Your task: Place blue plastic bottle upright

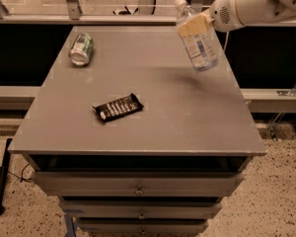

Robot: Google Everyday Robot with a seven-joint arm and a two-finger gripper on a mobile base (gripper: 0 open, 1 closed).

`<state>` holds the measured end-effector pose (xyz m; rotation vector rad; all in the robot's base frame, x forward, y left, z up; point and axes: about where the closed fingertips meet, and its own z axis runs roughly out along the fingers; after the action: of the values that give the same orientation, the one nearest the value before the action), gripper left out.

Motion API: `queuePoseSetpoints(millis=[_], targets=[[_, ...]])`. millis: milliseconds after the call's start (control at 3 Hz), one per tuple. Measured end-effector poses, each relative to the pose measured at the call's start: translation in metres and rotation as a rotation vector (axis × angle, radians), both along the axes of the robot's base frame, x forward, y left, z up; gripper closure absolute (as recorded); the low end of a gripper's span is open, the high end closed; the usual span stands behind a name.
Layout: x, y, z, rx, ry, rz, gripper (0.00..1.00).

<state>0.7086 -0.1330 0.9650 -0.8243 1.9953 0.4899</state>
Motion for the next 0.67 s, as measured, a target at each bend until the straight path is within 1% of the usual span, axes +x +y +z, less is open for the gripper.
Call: queuePoseSetpoints(millis=[333, 667], targets=[[-0.014, -0.001, 0.001, 0.124, -0.117, 0.044, 1.00], [-0.026, -0.002, 0.004, 0.230, -0.235, 0.089, 1.00]])
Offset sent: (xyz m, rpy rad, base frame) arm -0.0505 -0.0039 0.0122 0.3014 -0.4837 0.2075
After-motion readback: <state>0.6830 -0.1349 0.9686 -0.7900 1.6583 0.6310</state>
